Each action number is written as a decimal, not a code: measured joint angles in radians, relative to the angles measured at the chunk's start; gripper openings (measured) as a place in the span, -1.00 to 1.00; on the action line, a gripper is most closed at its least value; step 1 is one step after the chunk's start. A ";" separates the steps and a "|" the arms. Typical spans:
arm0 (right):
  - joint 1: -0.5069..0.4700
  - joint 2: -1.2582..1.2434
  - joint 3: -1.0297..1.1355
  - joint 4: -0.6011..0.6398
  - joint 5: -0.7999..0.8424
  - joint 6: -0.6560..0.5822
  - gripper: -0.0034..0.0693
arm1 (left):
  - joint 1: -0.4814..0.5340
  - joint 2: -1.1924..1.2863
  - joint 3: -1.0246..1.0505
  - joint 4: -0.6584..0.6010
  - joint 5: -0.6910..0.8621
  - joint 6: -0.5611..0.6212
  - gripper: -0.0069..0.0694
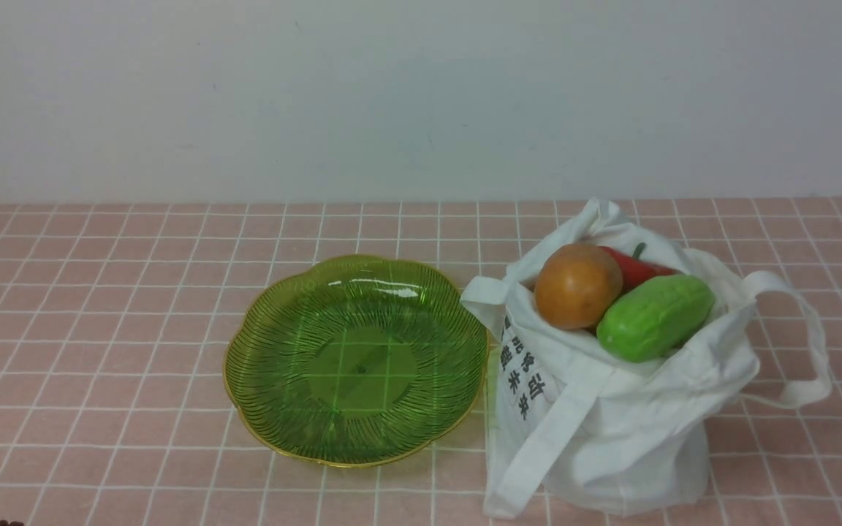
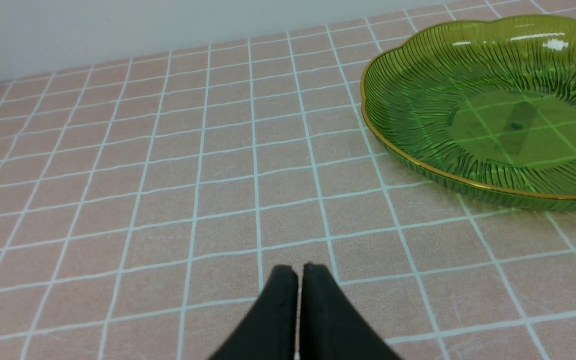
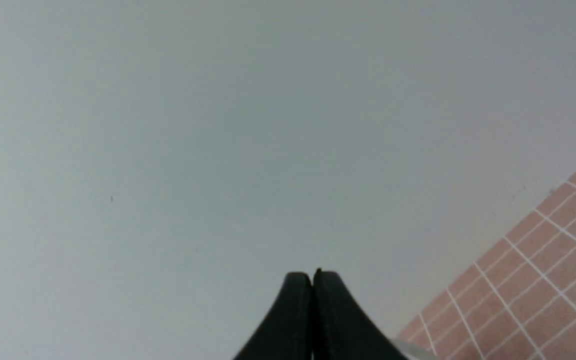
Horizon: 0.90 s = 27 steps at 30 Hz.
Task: Take vegetables from bag on pink coffee tablecloth place on plate.
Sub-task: 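Reach into the cloth bag and grasp the green vegetable inside with the right gripper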
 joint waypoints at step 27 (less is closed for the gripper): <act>0.066 0.874 -0.985 -0.410 1.156 -0.121 -0.95 | 0.000 0.000 0.000 0.000 0.000 0.000 -0.83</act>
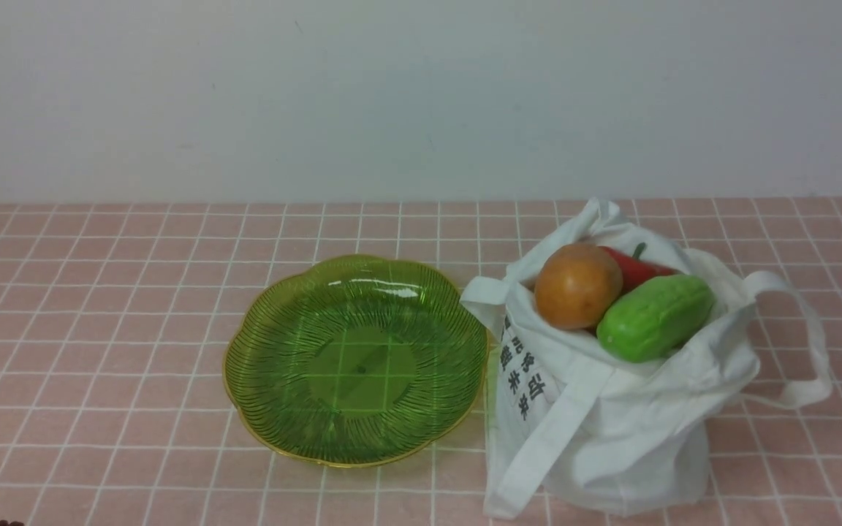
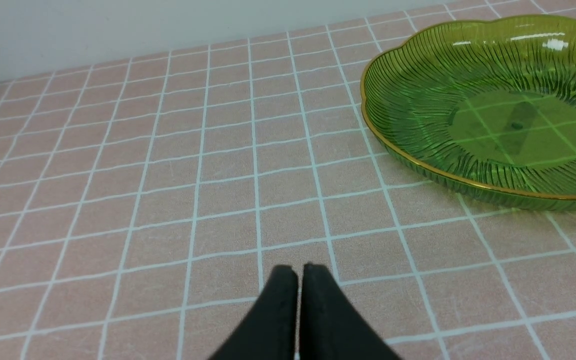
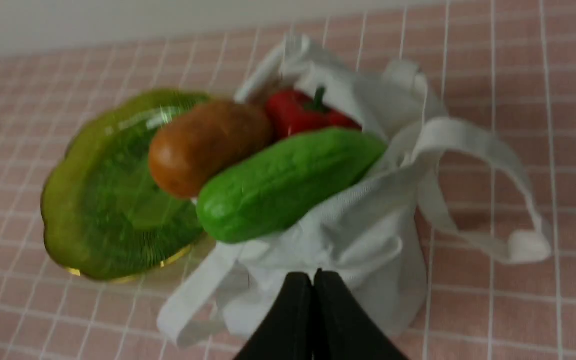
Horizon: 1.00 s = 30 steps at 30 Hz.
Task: Take vegetables from bag on pink coffee tablecloth place on plate.
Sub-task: 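Reach into the cloth bag and grasp the green vegetable inside with the right gripper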
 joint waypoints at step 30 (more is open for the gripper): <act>0.083 0.755 -0.420 -0.004 0.112 0.221 0.60 | 0.000 0.000 0.000 0.000 0.000 0.000 -0.83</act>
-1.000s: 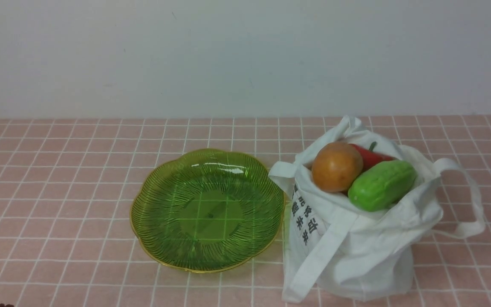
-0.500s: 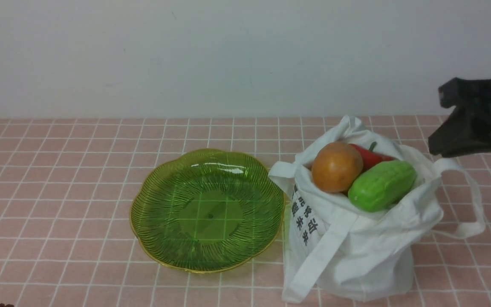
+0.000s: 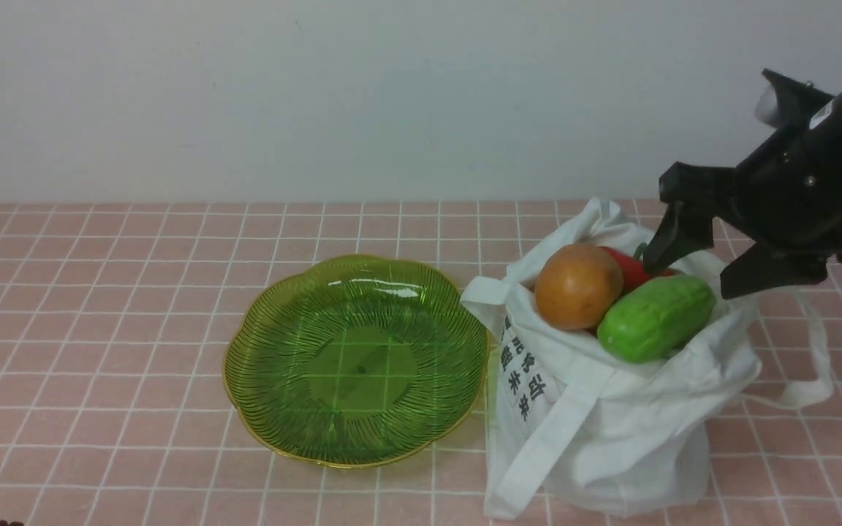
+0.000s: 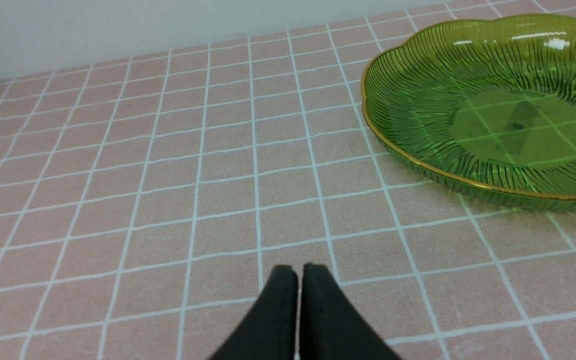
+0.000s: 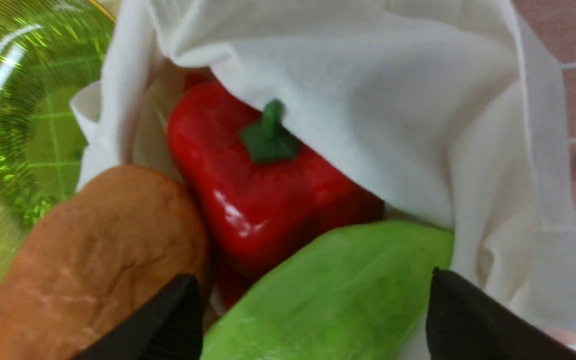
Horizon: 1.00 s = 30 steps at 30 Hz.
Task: Take vegetables from bag on pink coffee tablecloth place on plate.
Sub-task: 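Reach into the cloth bag and grasp the green vegetable inside with the right gripper, then take the green vegetable out of the bag and place it on the plate with the right gripper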
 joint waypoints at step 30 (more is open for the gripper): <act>0.004 0.086 -0.066 -0.034 0.062 0.053 0.20 | 0.000 0.000 0.000 0.000 0.000 0.000 -0.83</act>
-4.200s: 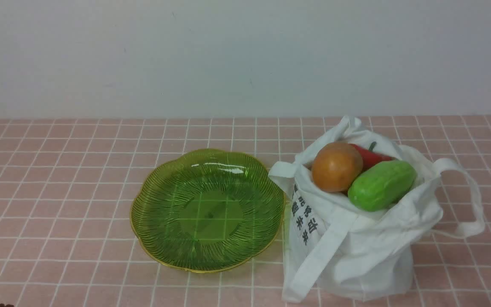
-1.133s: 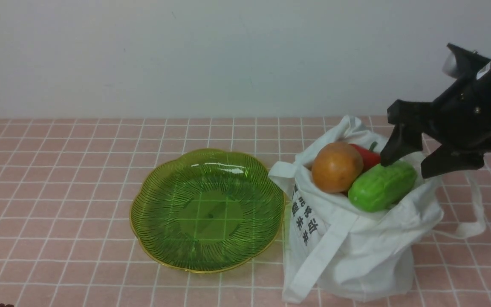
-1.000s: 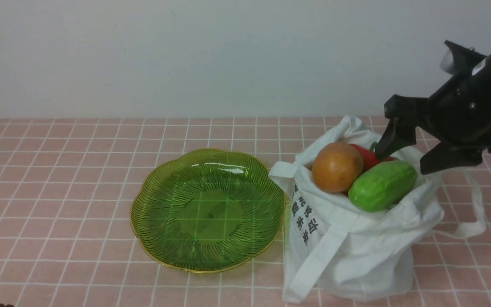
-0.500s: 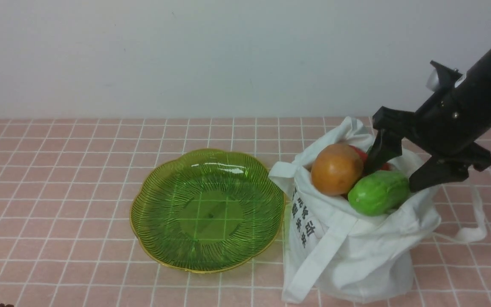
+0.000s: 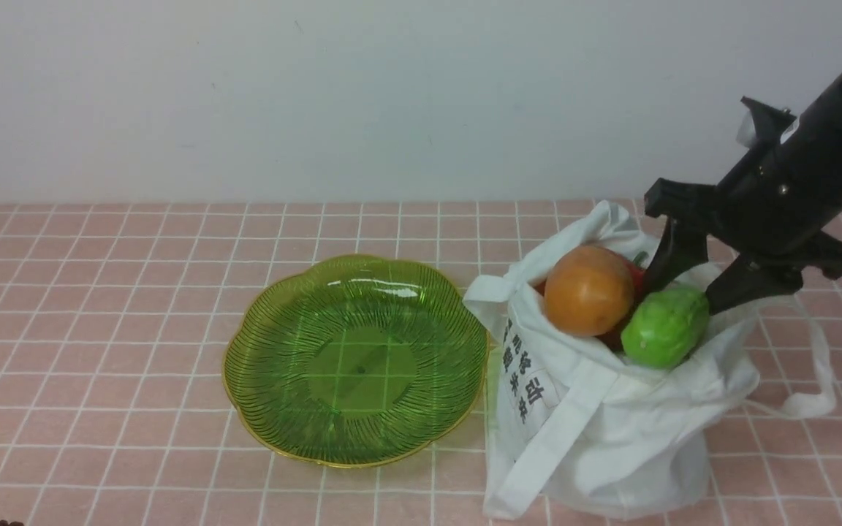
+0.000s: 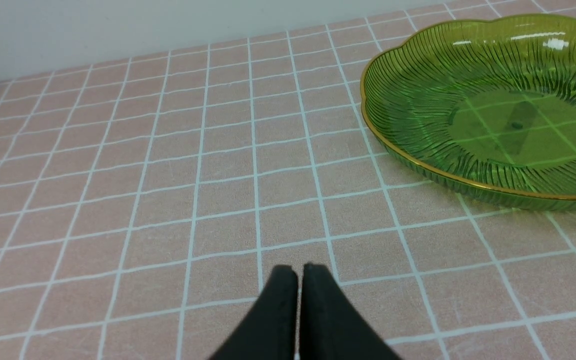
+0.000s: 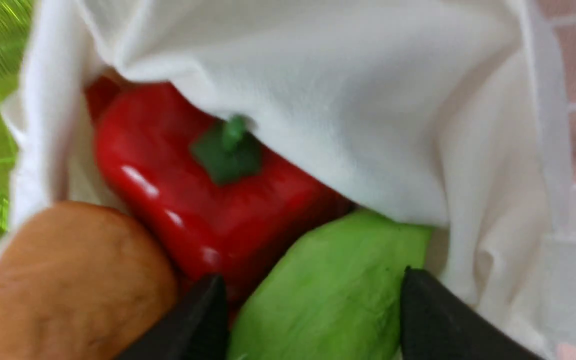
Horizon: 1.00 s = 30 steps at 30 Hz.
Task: Take vegetables from bag on pink coffee tablecloth place on plate.
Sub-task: 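Take the green vegetable out of the bag and place it on the plate with the right gripper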
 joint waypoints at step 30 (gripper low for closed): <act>0.511 0.186 -0.248 0.070 -0.258 -0.324 0.20 | 0.000 0.000 0.000 0.000 0.000 0.000 -0.83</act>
